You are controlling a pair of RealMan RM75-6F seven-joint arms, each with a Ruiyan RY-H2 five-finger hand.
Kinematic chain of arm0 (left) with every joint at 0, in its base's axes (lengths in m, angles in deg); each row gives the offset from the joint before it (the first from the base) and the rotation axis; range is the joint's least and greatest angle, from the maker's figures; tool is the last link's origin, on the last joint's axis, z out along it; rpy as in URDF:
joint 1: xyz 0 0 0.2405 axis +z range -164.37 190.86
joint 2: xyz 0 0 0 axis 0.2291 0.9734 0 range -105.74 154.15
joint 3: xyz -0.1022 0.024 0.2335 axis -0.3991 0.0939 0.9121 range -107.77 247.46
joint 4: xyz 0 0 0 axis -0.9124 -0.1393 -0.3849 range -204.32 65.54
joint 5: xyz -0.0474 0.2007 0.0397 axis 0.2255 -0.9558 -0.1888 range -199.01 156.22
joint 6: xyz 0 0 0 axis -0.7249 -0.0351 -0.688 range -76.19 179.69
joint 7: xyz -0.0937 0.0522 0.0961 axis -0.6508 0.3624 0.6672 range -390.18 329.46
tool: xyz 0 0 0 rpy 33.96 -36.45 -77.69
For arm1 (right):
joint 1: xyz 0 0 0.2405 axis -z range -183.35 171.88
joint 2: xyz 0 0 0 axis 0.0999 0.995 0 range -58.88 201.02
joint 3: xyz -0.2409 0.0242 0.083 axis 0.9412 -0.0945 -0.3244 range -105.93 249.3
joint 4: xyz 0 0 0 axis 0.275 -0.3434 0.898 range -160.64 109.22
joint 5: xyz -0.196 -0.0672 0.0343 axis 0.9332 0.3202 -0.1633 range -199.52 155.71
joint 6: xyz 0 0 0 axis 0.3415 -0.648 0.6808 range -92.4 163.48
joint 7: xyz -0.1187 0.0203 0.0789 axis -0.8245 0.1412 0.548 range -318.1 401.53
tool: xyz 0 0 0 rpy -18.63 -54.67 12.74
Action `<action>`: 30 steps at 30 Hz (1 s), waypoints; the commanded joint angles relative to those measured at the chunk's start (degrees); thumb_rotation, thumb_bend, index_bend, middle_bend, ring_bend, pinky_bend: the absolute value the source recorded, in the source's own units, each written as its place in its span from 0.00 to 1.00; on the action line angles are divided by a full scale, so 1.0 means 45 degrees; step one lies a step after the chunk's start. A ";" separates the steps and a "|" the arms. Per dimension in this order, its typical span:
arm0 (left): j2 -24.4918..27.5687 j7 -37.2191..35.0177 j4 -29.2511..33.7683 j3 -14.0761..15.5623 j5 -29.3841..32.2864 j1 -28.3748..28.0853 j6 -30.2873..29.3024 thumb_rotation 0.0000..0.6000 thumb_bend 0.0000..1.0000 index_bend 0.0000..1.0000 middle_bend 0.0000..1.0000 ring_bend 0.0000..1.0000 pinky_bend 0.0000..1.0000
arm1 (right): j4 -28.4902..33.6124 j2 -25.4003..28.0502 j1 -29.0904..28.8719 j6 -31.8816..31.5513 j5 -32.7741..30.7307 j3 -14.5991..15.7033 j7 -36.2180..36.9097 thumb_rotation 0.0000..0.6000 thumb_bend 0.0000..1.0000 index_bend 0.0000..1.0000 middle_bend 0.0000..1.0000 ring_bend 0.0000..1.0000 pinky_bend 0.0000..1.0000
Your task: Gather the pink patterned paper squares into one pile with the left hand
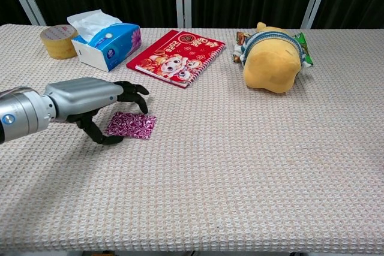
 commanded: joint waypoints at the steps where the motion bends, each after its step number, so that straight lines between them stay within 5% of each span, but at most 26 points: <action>1: 0.0003 -0.0025 0.0017 -0.0001 0.0022 -0.0021 -0.0008 1.00 0.21 0.24 0.05 0.00 0.14 | -0.0033 0.0005 0.0008 0.0003 -0.0022 -0.0005 0.0048 1.00 0.33 0.00 0.00 0.00 0.00; 11: -0.0134 -0.0312 -0.0056 0.0053 -0.0129 -0.0022 -0.0234 1.00 0.21 0.39 0.06 0.00 0.14 | -0.0209 -0.0041 0.0017 0.0091 -0.0090 0.0016 0.0223 1.00 0.33 0.00 0.00 0.00 0.00; 30: 0.1831 -0.0923 0.1329 0.0061 -0.0126 0.0805 -0.1548 1.00 0.21 0.40 0.07 0.00 0.14 | -0.0231 -0.0149 -0.0103 0.0284 -0.0012 0.0055 0.0198 1.00 0.33 0.00 0.00 0.00 0.00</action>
